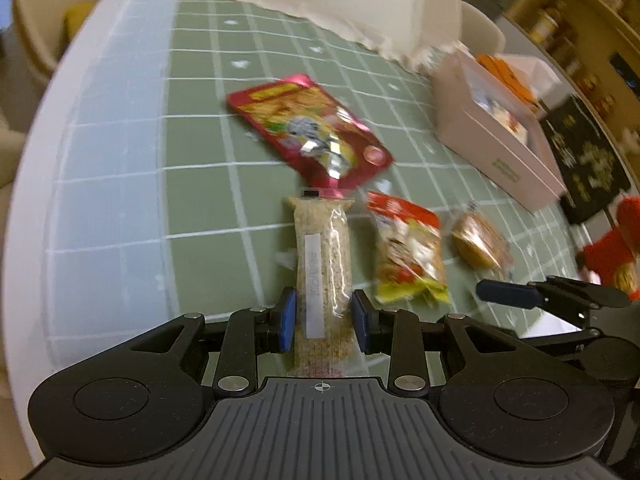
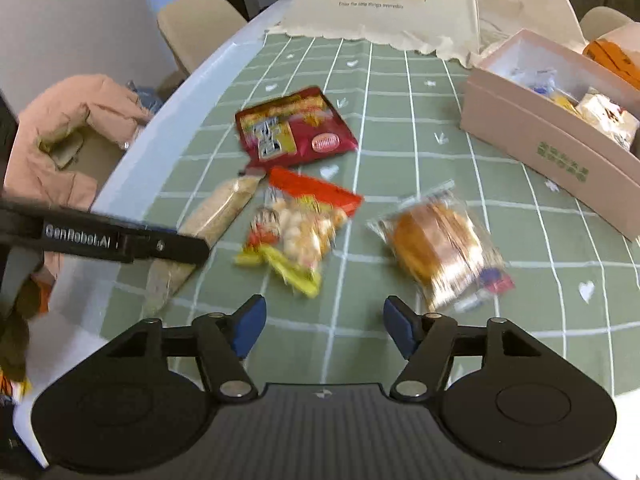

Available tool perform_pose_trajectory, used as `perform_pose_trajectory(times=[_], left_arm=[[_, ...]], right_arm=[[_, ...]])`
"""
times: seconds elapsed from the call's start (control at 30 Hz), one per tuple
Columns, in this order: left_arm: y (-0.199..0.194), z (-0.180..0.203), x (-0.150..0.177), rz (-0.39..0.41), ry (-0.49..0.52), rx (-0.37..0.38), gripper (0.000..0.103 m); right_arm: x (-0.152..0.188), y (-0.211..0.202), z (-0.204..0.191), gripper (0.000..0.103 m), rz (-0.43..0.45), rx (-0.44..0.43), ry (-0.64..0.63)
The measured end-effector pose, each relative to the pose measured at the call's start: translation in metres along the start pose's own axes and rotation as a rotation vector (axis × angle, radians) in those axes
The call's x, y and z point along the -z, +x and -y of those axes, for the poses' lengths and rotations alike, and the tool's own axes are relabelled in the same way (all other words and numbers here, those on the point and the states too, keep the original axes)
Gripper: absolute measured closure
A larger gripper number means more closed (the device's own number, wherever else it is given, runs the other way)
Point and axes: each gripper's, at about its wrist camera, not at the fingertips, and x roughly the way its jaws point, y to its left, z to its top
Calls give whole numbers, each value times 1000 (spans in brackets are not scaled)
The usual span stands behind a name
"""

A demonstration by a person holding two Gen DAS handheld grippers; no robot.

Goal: Organize snacks
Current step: 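Grasp the long rice bar with left tool while right reaches to the milk candy bag, then grasp the red-white milk candy bag with right while left holds the rice bar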

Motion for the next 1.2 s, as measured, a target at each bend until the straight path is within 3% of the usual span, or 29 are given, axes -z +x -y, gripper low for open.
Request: perform_pose_trajectory(times=[0.23, 0.33, 0.37, 0.4, 0.47, 0.6, 0.83, 1.07, 1.2], left_arm=[[-4, -8, 1, 5, -26, -10, 69], [-4, -7, 2, -3, -25, 0, 69], [-4, -6, 2, -11, -23, 12, 69], [-3, -6, 2, -18, -16, 22, 69], [-1, 0, 3, -32, 7, 34, 69], [7, 19, 3, -60, 68, 73, 69], [30, 62, -3, -92, 205, 116, 68], [43, 94, -10, -112, 296, 79, 68], [46, 94, -14, -134, 277, 75, 68]], right_arm=[[-41, 35, -7, 25, -15, -10, 75], [-48, 43, -18, 28, -15, 28, 14], [-47, 42, -19, 33, -13, 29, 0], [-45, 40, -18, 40, -11, 22, -3], [-38, 31, -13, 44, -15, 11, 8], [-11, 5, 0, 47, -15, 24, 12], [34, -35, 32, 46, -2, 173, 32], [50, -39, 59, 30, 2, 212, 178], [49, -35, 63, 20, 23, 213, 245]])
